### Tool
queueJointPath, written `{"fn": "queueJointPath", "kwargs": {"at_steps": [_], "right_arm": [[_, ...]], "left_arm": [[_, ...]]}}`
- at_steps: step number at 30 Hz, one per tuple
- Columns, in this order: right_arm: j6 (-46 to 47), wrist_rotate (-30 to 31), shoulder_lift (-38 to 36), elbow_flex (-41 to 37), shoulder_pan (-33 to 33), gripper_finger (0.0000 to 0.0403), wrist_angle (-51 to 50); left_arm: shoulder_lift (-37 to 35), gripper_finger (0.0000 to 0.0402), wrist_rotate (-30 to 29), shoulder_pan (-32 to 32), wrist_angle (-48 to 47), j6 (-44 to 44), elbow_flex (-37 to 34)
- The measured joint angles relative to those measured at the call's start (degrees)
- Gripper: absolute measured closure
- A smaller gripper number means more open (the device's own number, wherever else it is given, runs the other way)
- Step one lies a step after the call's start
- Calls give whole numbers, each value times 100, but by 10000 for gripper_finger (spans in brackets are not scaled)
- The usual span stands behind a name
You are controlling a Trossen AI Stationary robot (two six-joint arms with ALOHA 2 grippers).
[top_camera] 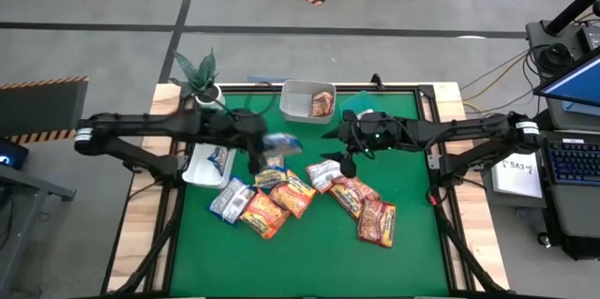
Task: Sort Maruchan noodles
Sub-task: Put the blue noodle pack into the white bin
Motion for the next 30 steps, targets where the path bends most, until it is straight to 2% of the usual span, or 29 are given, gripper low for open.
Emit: {"fn": "queueJointPath", "kwargs": {"at_steps": [6, 9, 11, 14, 21, 26, 30], "right_arm": [[-440, 213, 1, -16, -26, 144, 92], [-591, 351, 14, -16, -66, 148, 186], [-636, 354, 16, -16, -106, 149, 187], [-644, 361, 17, -16, -165, 147, 212], [-700, 419, 17, -16, -223, 142, 216], [-754, 441, 19, -16, -262, 148, 217], [-772, 441, 21, -16, -280, 151, 225]], "left_arm": [[-317, 361, -1891, -250, -3825, -2594, 1150], [-415, 364, -2570, -428, -5076, -3841, 1285], [-669, 364, -2758, -445, -4735, -4050, 1070], [-993, 364, -2695, -441, -4148, -4212, 675], [-1370, 364, -2749, -441, -5061, -6343, -429], [-1561, 364, -2600, -449, -4632, -7028, -1177], [-1586, 364, -2506, -449, -4241, -7250, -1605]]}}
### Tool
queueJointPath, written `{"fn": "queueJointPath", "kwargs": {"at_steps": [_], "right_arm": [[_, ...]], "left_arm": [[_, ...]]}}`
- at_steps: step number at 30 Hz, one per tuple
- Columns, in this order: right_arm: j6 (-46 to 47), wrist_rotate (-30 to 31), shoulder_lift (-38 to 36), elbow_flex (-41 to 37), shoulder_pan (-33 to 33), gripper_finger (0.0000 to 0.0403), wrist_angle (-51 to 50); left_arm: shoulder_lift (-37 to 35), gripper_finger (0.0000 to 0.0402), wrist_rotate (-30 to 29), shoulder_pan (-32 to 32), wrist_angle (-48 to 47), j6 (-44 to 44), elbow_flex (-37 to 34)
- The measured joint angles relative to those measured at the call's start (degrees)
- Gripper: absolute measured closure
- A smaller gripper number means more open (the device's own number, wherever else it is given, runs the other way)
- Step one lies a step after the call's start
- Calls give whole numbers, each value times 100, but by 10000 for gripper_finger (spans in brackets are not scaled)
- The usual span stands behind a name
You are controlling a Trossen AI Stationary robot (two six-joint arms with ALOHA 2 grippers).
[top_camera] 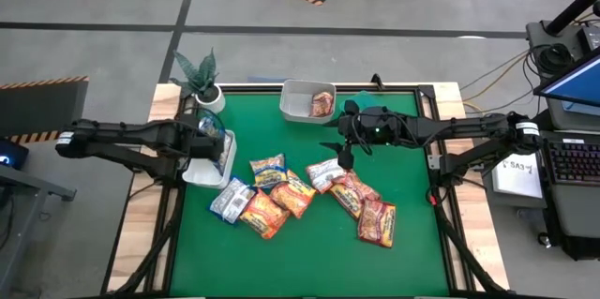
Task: Sort Maruchan noodles
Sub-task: Put the blue noodle pack into the white bin, then put the orange noodle pack into the green bin
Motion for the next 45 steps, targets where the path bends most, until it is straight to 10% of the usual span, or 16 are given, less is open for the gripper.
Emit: {"fn": "queueJointPath", "kwargs": {"at_steps": [28, 45], "right_arm": [[239, 0, 0, 0, 2, 140, -27], [847, -1, 0, -149, 5, 147, -95]], "left_arm": [[266, 314, 316, -12, 2247, -270, -1543], [429, 219, 93, -133, 2334, 3976, 765]]}}
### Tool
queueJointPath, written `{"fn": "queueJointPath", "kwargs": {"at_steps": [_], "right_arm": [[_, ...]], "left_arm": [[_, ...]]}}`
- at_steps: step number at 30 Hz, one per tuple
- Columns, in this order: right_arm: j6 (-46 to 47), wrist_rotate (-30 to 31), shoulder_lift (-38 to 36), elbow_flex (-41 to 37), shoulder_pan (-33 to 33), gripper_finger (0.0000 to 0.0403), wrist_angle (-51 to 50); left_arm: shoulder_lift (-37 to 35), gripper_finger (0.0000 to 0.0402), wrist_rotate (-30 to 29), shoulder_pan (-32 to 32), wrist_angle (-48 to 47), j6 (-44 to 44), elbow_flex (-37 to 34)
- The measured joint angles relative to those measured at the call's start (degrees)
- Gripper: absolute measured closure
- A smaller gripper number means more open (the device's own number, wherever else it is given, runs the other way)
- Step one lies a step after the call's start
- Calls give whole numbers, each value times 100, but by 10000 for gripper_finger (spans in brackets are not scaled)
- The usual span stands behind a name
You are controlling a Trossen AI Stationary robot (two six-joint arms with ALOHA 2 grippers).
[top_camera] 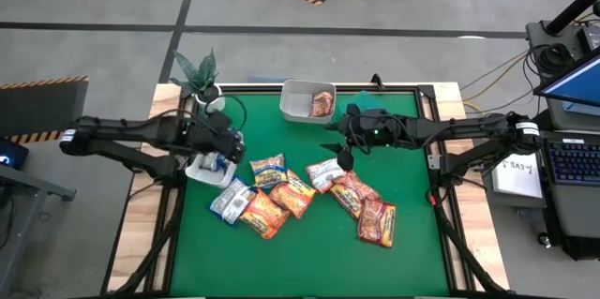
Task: Sort Maruchan noodles
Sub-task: Put the orange noodle pack into the green bin
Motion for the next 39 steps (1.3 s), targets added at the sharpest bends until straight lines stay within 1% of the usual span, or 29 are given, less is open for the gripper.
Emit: {"fn": "queueJointPath", "kwargs": {"at_steps": [2, 4, 6, 8, 12, 14, 17, 19, 21, 23, 25, 29, 33, 37, 39], "right_arm": [[386, -9, 0, -142, 18, 152, -8], [976, -98, 0, -313, 88, 156, -2], [1714, -369, 2, -504, 244, 161, -14], [2426, -610, 4, -653, 499, 166, -23], [3735, -675, 4, -719, 1153, 176, -34], [4317, -697, 4, -606, 1377, 180, -135], [4927, -640, 4, -272, 1518, 183, -542], [5273, -487, 4, 2, 1529, 183, -1108], [5530, -137, 4, 294, 1528, 184, -1858], [5601, 215, 4, 568, 1525, 184, -2553], [5443, 468, 7, 719, 1525, 184, -3067], [4110, 480, 87, 842, 1527, 184, -3691], [3041, 607, 353, 745, 1515, 184, -3732], [2409, 623, 789, 745, 1512, 184, -3625], [2084, 644, 1056, 745, 1512, 184, -3367]], "left_arm": [[73, 219, 4, -115, 433, 651, 175], [152, 220, 101, -272, 892, 1321, 281], [230, 222, 287, -456, 1388, 1978, 323], [325, 225, 537, -631, 1808, 2534, 320], [584, 232, 1137, -957, 2330, 3411, 307], [740, 236, 1348, -1099, 2387, 3748, 307], [989, 240, 1370, -1247, 2412, 4060, 305], [1145, 243, 1363, -1300, 2413, 4234, 303], [1267, 245, 1362, -1333, 2415, 4439, 303], [1372, 248, 1362, -1347, 2413, 4630, 301], [1413, 251, 1362, -1355, 2425, 4836, 291], [1381, 257, 1358, -1355, 2900, 5367, 97], [1198, 264, 1359, -1305, 3717, 5912, -296], [1072, 267, 1355, -1143, 4460, 6204, -685], [1013, 267, 1354, -1049, 4819, 6271, -844]]}}
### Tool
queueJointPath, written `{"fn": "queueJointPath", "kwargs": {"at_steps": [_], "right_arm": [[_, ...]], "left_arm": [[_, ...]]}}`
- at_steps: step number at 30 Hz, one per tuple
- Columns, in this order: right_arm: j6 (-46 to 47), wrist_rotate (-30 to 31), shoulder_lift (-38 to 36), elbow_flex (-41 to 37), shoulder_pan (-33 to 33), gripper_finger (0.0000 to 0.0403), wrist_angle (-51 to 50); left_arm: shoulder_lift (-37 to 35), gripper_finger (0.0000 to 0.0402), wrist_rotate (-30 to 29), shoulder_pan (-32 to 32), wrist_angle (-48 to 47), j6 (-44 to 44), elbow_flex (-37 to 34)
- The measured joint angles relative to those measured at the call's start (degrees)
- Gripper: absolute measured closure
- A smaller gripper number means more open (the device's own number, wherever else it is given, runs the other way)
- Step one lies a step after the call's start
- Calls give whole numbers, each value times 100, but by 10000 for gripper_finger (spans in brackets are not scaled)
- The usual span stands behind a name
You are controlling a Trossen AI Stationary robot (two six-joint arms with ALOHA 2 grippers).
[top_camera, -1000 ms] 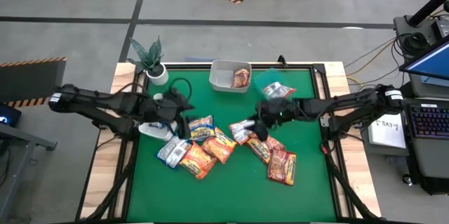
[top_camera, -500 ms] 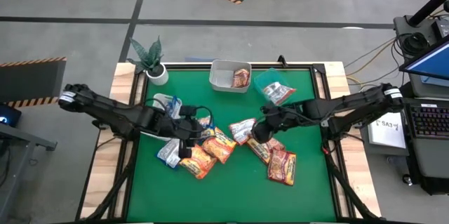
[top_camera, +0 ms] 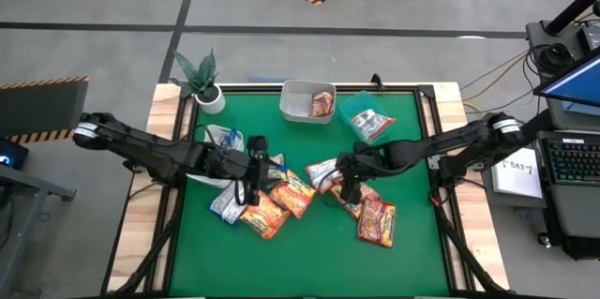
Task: Sort Maruchan noodles
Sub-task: Put the orange noodle pack into the green bin
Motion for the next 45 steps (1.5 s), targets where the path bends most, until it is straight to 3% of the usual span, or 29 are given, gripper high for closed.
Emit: {"fn": "queueJointPath", "kwargs": {"at_steps": [8, 19, 22, 30, 39, 45], "right_arm": [[-1265, 413, 874, 9, -83, 184, 1120], [-2121, 300, 1422, 9, -588, 192, 1377], [-2227, 101, 1436, 9, -831, 224, 1440], [-1679, -459, 1202, 1, -1263, 380, 1573], [-1286, -871, 791, 0, -1376, 394, 1787], [-1079, -945, 472, -75, -1535, 394, 1827]], "left_arm": [[11, 267, -1, 307, 844, 161, -425], [33, 267, -85, 813, 1366, 82, -539], [112, 267, -202, 973, 1460, 10, -549], [153, 267, -196, 1033, 1537, -10, -552], [215, 263, -27, 1032, 2196, 380, -554], [223, 231, 73, 1114, 2253, 755, -565]]}}
